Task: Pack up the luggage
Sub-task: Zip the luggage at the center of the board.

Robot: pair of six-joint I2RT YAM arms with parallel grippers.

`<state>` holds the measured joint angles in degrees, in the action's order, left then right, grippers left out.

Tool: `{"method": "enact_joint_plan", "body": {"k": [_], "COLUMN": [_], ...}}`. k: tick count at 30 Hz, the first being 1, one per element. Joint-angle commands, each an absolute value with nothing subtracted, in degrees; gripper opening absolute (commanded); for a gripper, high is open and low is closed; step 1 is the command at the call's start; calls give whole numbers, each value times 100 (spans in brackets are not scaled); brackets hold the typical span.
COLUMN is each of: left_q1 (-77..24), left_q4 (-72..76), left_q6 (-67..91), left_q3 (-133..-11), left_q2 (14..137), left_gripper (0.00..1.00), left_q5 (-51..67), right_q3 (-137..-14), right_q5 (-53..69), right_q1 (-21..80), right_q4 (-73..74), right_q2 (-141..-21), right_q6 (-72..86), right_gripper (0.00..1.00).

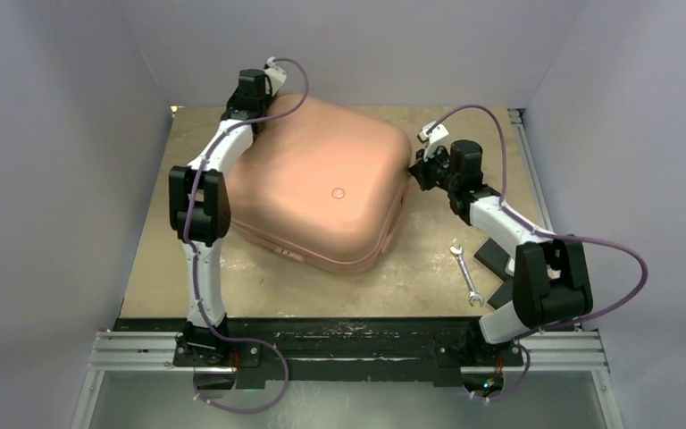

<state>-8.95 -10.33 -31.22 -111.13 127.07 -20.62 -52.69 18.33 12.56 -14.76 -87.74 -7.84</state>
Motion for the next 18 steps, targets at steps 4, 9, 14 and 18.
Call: {"method": "enact_joint_plan", "body": {"k": [4,9,14,18], "left_q1": [-2130,-2170,-2171,-2171], "left_q4": [-1746,-1741,-1735,-1696], "left_q6": [-3564,-3631,-3723,-3894], "left_q3": [-11271,-11475,-11746,-11827], "left_q2": [13225,13369,13467,13457], "left_gripper": [46,46,46,46], "left_q5": [-594,-491,-463,-376], "right_q3": [-5540,-6021,-6555,-6999], "right_q5": [1607,1818,2053,2818], "right_q1": [928,802,616,556], "right_q4": [401,1321,1701,2532], "right_q2": [-8236,-8182,-8336,-8497], "right_q6": [-1566,-1968,-2087,-2571], "right_gripper": [64,99,95,93]}}
